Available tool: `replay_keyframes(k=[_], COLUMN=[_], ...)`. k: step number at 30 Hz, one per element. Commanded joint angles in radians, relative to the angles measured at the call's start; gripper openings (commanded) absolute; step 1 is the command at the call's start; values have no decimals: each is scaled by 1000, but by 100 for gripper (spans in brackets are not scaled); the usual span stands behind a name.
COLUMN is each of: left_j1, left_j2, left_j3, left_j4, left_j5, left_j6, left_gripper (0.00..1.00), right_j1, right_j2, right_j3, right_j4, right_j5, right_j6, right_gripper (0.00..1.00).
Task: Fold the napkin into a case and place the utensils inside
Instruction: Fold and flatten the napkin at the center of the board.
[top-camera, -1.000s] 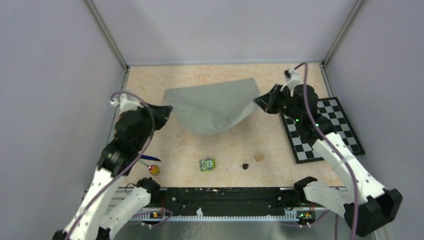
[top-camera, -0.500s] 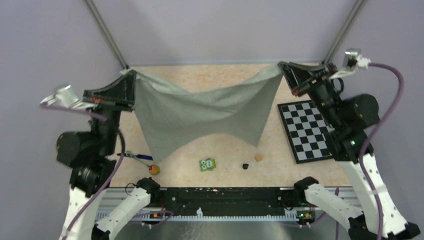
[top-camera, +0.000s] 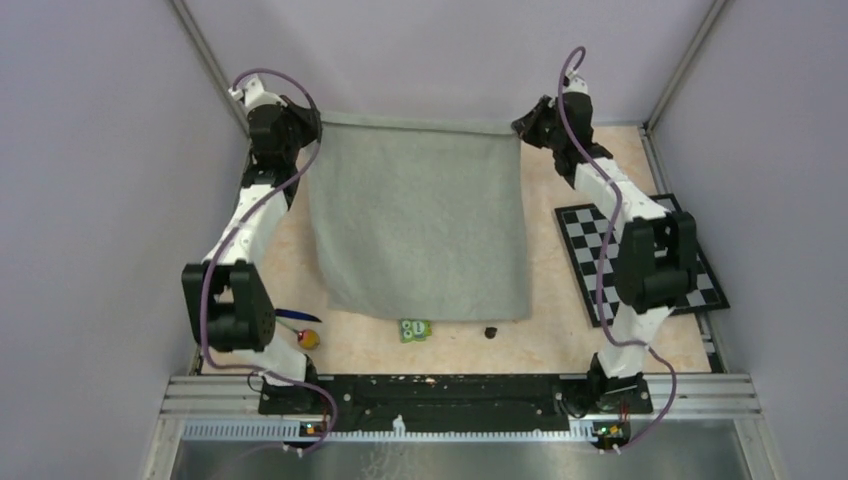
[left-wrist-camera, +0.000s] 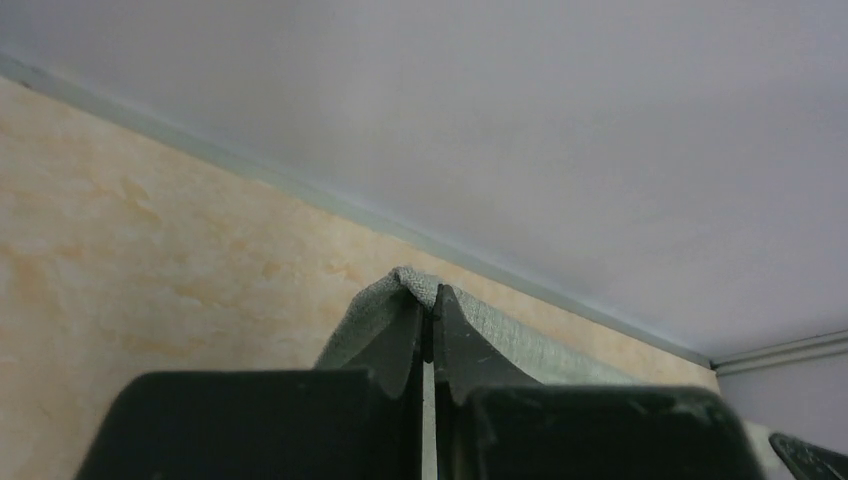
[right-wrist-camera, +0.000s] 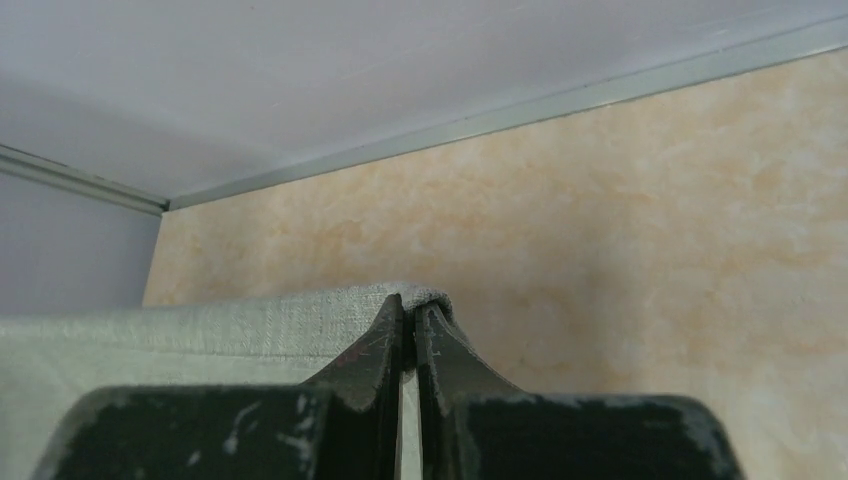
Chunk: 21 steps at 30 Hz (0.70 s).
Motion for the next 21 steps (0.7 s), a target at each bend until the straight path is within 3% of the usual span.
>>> replay_keyframes(k=[1,6,10,14,21], left_j1=[94,174,213,207,170], left_j2=[166,366,449,385,217], left_j3=[100,102,96,27,-262], left_j4=[196,315,380,321,120], left_j5=[257,424,549,615,655], left_j6=[-151,-273,-319,-295,-254], left_gripper=[0,0,0,0,0], right_j1=[-35,-43,-45,-45,-49], right_j2=[155,314,348,286,174], right_j3=[232,330,368,289,38], right_j4=[69,57,4,-93,-138], right_j5=[-53,-139,-233,-282,-303], right_j6=[1,7,6,-11,-92], right_gripper=[0,0,0,0,0])
